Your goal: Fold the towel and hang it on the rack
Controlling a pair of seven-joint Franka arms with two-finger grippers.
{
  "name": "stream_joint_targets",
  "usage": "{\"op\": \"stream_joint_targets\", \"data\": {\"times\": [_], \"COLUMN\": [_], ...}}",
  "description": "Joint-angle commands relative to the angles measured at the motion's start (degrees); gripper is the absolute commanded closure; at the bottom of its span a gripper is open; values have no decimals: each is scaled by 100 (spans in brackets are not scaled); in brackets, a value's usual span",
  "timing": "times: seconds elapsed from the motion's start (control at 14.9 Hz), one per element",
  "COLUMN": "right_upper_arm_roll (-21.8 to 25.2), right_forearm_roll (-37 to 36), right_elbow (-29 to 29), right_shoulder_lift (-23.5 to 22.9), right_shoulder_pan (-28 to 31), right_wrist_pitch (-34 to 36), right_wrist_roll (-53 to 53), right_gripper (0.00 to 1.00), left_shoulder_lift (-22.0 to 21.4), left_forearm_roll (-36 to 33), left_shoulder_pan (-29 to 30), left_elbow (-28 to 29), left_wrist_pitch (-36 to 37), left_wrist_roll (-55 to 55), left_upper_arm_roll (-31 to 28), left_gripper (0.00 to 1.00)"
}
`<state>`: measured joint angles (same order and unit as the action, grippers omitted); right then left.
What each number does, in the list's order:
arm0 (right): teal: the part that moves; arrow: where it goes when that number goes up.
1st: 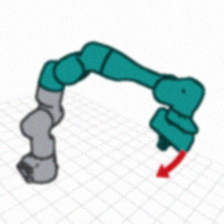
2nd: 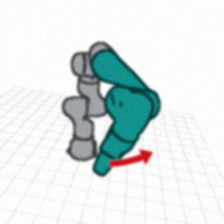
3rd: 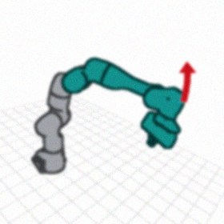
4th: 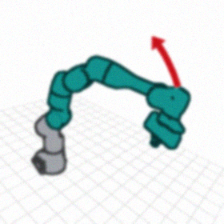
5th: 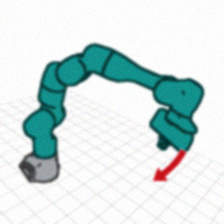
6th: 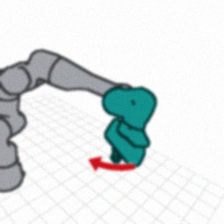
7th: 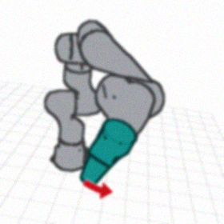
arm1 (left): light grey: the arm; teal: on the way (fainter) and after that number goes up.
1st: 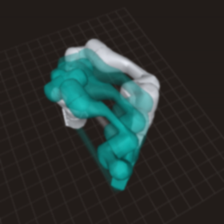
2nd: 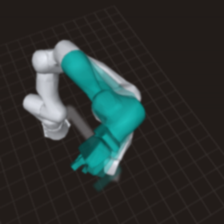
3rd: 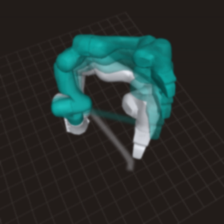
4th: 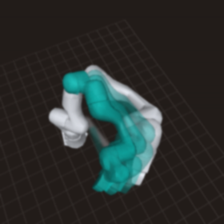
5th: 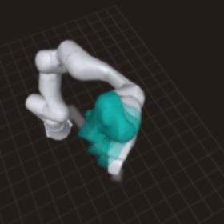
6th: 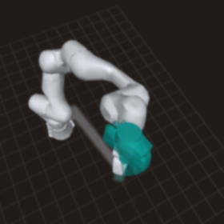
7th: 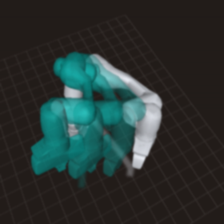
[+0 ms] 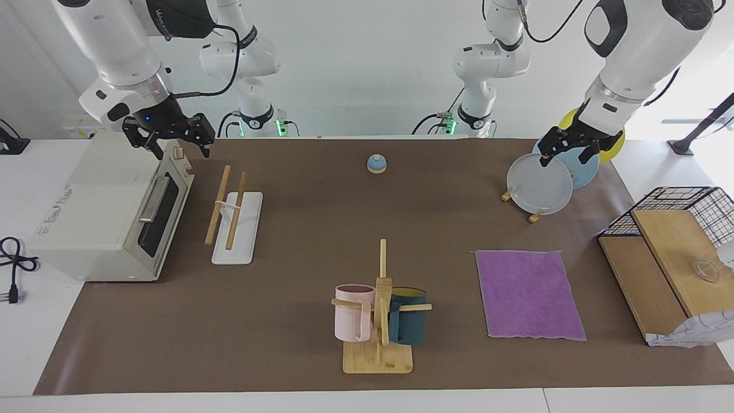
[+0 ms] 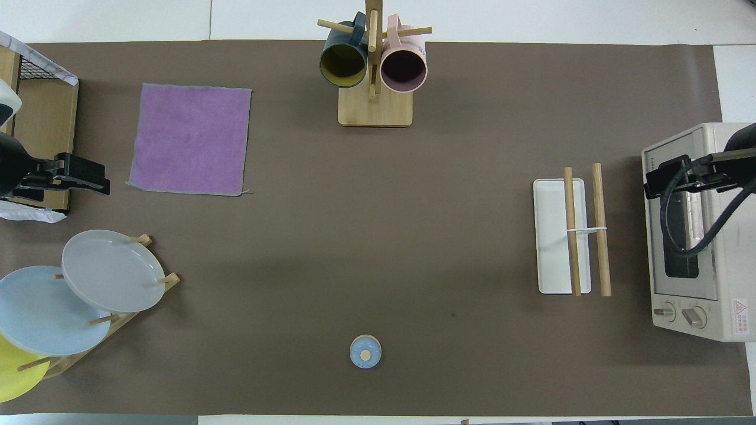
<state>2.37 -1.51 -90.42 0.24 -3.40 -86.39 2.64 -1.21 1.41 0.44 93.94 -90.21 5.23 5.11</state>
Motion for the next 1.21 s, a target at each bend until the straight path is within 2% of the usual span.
{"op": "stream_joint_targets", "data": {"times": [0.0, 0.34, 0.47, 0.67, 0.87, 1.14], "right_upper_arm_roll": [-8, -8, -17, -17, -17, -17], "right_forearm_roll": [63, 72, 63, 54, 46, 54], "right_elbow": [-72, -81, -81, -98, -63, -291], "right_shoulder_lift": [91, 99, 91, 99, 91, 196], "right_shoulder_pan": [41, 50, 32, 41, 23, 23], "right_wrist_pitch": [-9, 16, 8, 61, 8, 26], "right_wrist_roll": [132, 132, 123, 123, 123, 141], "right_gripper": [0, 0, 0, 0, 0, 0], "left_shoulder_lift": [-89, -90, -255, -257, 277, 1332], "left_forearm_roll": [-79, -71, -62, -53, 148, 202], "left_shoulder_pan": [-44, -17, -17, 79, 290, 544], "left_elbow": [-8, -8, 307, 545, 564, 572], "left_wrist_pitch": [30, -14, -110, -602, -1093, -2016], "left_wrist_roll": [-57, -5, -4, -22, -22, -83], "left_upper_arm_roll": [-28, -28, -28, -45, -46, -46], "left_gripper": [0, 0, 0, 0, 0, 0]}}
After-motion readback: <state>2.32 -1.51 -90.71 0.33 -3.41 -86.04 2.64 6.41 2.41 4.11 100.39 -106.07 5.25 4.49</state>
